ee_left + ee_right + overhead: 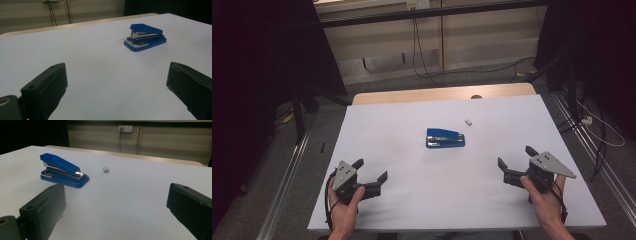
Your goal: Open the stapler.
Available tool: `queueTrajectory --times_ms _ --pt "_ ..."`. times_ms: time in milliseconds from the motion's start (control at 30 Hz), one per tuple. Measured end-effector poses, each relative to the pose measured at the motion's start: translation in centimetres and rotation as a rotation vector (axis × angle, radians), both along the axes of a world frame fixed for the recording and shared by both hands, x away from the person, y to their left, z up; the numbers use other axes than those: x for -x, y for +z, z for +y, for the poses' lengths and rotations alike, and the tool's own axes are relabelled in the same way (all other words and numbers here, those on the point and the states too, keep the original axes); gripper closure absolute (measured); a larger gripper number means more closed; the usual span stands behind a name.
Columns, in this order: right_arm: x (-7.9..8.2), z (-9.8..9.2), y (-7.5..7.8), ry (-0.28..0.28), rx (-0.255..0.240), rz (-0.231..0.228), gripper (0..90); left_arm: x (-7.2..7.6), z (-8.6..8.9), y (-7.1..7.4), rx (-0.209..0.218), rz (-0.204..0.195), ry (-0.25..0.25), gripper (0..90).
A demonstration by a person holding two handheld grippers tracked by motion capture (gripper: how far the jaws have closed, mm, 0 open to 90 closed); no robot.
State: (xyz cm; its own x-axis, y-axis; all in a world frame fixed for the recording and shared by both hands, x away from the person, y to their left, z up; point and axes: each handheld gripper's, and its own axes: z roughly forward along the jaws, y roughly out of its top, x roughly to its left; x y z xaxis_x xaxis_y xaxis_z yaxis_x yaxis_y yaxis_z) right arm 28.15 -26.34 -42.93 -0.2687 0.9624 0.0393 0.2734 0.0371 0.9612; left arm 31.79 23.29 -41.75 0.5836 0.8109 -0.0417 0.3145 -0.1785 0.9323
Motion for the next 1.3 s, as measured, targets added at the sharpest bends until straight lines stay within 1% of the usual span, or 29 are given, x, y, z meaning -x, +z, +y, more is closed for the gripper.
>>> queueTrajectory --times_ms 67,100,133,167,233,367,400,467,500,533,567,600,633,667,733,800,833,900,967,1000,1033,1100,1133,1200,1267,1300 --pt "0.0 0.1 0.0 0.008 0.001 0.003 1.9 0.0 0.0 0.0 0.003 -0.012 -0.009 3.3" --pt "-0.1 0.1 -0.1 0.011 0.004 0.007 1.9 0.1 -0.1 0.1 -0.010 -0.016 -0.009 3.3" --pt "-0.1 0.1 -0.1 0.011 0.004 0.007 1.9 0.1 -0.1 0.1 -0.016 -0.017 -0.007 3.3" --pt "-0.2 0.2 -0.1 0.009 0.015 0.010 2.2 0.1 -0.3 0.0 -0.017 -0.022 -0.005 3.3" --pt "-0.3 0.3 -0.2 0.018 0.024 0.014 2.2 0.0 -0.5 -0.1 -0.032 -0.013 -0.021 3.3" --pt "-0.5 0.6 -0.3 0.037 0.029 0.018 2.4 -0.2 -0.9 -0.2 -0.038 -0.004 -0.031 4.3" --pt "-0.5 0.7 -0.4 0.063 0.032 0.020 2.9 -0.3 -1.0 -0.2 -0.038 0.000 -0.030 4.9" --pt "-0.6 0.9 -0.4 0.080 0.049 0.022 2.8 -0.5 -1.0 -0.3 -0.034 0.017 -0.038 5.4" --pt "-0.6 1.0 -0.5 0.088 0.046 0.021 2.8 -0.6 -1.0 -0.3 -0.034 0.022 -0.036 5.4" --pt "-0.6 1.1 -0.5 0.098 0.042 0.034 3.5 -0.7 -0.9 -0.3 -0.039 0.021 -0.032 5.4" --pt "-0.6 1.1 -0.5 0.098 0.042 0.034 3.5 -0.8 -0.9 -0.3 -0.036 0.024 -0.027 5.4" --pt "-0.6 1.1 -0.5 0.106 0.033 0.039 4.0 -0.9 -0.9 -0.4 -0.028 0.033 -0.026 5.4" --pt "-0.7 1.2 -0.5 0.113 0.016 0.040 4.3 -1.0 -0.9 -0.5 -0.034 0.041 -0.021 5.4" --pt "-0.8 1.3 -0.5 0.114 0.016 0.038 4.8 -1.1 -0.8 -0.5 -0.037 0.035 -0.021 5.4" --pt "-1.3 1.7 -0.6 0.132 0.005 0.042 5.4 -1.1 -0.8 -0.6 -0.040 0.046 -0.035 5.5" --pt "-1.4 1.8 -0.6 0.143 0.009 0.044 5.4 -1.1 -0.9 -0.7 -0.034 0.065 -0.055 5.5" --pt "-1.5 2.2 -0.6 0.154 0.029 0.046 5.4 -1.2 -0.9 -0.7 -0.050 0.059 -0.066 5.6" --pt "-1.6 2.6 -0.7 0.165 0.040 0.044 4.4 -1.3 -1.0 -0.6 -0.044 0.060 -0.078 6.2" --pt "-1.7 2.8 -0.6 0.171 0.047 0.042 4.3 -1.3 -1.2 -0.4 -0.026 0.058 -0.081 6.4" --pt "-1.8 3.1 -0.6 0.174 0.048 0.036 4.5 -1.4 -1.3 -0.3 -0.031 0.057 -0.082 6.4" --pt "-2.0 3.3 -0.5 0.179 0.044 0.034 4.7 -1.5 -1.3 -0.2 -0.023 0.060 -0.095 6.4" --pt "-2.3 3.8 -0.4 0.185 0.027 0.037 4.9 -1.7 -1.4 -0.1 0.011 0.072 -0.102 6.4" --pt "-2.5 4.0 -0.3 0.188 0.024 0.038 5.0 -1.8 -1.5 -0.1 0.003 0.059 -0.094 6.2" --pt "-2.8 4.6 -0.2 0.206 0.034 0.029 4.9 -2.1 -1.8 0.0 -0.013 0.057 -0.098 5.7" --pt "-3.2 5.2 -0.1 0.221 0.032 0.026 5.3 -2.4 -1.9 0.0 0.006 0.058 -0.105 5.6" --pt "-3.5 5.5 -0.1 0.230 0.037 0.026 5.3 -2.5 -2.0 0.0 0.006 0.053 -0.104 5.4"
